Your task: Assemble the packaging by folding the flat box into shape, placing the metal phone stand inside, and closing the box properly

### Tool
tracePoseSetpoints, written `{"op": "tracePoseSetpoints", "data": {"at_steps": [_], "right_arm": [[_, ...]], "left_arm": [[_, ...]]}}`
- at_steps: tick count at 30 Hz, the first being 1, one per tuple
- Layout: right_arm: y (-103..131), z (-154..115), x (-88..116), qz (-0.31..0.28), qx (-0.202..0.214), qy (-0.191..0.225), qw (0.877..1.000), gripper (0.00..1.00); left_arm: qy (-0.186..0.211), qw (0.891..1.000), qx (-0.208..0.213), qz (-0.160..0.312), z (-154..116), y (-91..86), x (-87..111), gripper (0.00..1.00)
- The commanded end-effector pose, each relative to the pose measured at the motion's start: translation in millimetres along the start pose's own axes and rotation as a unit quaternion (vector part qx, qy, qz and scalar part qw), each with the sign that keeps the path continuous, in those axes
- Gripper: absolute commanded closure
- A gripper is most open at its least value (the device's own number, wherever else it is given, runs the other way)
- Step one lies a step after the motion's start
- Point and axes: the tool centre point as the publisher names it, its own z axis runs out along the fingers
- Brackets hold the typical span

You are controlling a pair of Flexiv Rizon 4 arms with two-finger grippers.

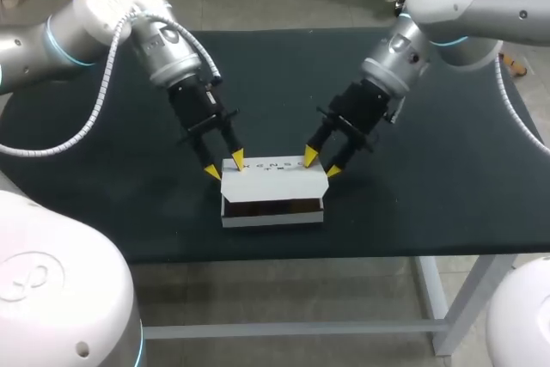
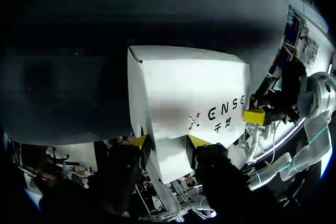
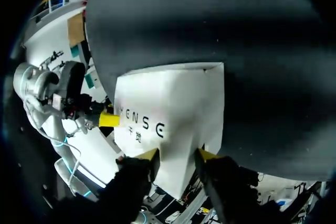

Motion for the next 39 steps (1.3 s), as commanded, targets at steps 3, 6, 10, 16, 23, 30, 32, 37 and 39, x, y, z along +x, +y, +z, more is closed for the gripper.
{"op": "tracePoseSetpoints", "data": {"at_steps": [3, 6, 10, 16, 23, 30, 32, 37, 39], "right_arm": [[3.8, 2.7, 9.5, 0.0, 0.009, -0.003, 1.0, 0.51], [3.4, 3.0, 11.1, 0.001, 0.01, -0.005, 1.0, 0.51], [2.9, 2.5, 13.1, 0.001, 0.012, -0.007, 1.0, 0.52], [3.2, 1.9, 14.5, 0.002, 0.018, -0.007, 1.0, 0.52], [3.5, 0.8, 17.1, 0.004, 0.026, -0.007, 1.0, 0.51], [3.4, 0.2, 19.0, 0.005, 0.033, -0.007, 0.999, 0.52], [3.5, 0.1, 19.1, 0.006, 0.035, -0.006, 0.999, 0.52], [3.7, 0.0, 20.5, 0.007, 0.039, -0.007, 0.999, 0.52], [3.7, -0.1, 21.2, 0.007, 0.041, -0.007, 0.999, 0.52]], "left_arm": [[-0.003, 1.0, -0.007, -0.003, 2.9, -3.8, 7.5, 0.53], [-0.004, 1.0, -0.007, -0.003, 2.1, -2.6, 7.2, 0.53], [-0.004, 1.0, -0.01, -0.005, 1.0, -1.3, 7.3, 0.53], [-0.004, 1.0, -0.017, -0.007, -0.8, -0.2, 7.2, 0.53], [-0.006, 1.0, -0.026, -0.009, -2.4, 0.1, 8.2, 0.53], [-0.005, 0.999, -0.037, -0.011, -3.8, -1.3, 7.8, 0.53], [-0.005, 0.999, -0.038, -0.012, -3.9, -1.3, 7.7, 0.53], [-0.007, 0.999, -0.048, -0.014, -4.4, -2.2, 7.9, 0.53], [-0.006, 0.999, -0.05, -0.014, -4.7, -2.7, 7.9, 0.54]]}}
